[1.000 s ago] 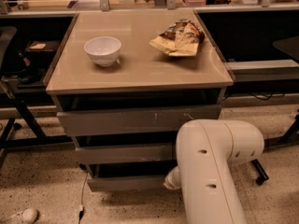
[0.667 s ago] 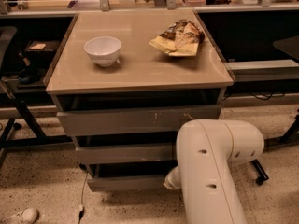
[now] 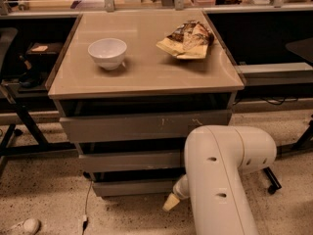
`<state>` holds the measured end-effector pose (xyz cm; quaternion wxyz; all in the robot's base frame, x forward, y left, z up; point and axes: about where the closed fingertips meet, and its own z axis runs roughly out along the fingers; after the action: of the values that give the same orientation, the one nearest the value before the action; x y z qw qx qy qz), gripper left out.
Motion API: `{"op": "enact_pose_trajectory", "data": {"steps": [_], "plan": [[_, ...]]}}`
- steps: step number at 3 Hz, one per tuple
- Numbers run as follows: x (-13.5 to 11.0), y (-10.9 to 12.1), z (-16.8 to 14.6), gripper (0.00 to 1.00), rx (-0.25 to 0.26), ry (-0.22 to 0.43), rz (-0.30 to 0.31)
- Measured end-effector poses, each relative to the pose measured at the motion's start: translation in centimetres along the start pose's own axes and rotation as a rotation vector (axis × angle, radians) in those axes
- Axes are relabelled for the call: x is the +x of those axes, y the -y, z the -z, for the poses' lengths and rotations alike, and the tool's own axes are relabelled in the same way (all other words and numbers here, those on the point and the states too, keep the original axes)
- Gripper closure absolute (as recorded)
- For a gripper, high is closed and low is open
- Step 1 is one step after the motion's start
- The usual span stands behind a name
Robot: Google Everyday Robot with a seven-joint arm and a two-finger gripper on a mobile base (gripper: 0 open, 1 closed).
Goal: Close bottom drawer
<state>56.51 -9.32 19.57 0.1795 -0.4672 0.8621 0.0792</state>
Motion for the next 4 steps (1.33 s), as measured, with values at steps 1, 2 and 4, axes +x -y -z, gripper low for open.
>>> {"op": "enact_pose_trajectory", "data": {"steps": [1,2,4], "plan": [[0.2,-0.2,0.4,0.00,-0.002,0.003,-0.004],[2.5,-0.9,2.9,0.00,0.015,0.002,-0.091],[-1.3,5.4,17.4,0.00,0.324,0.144,-0.395]]}}
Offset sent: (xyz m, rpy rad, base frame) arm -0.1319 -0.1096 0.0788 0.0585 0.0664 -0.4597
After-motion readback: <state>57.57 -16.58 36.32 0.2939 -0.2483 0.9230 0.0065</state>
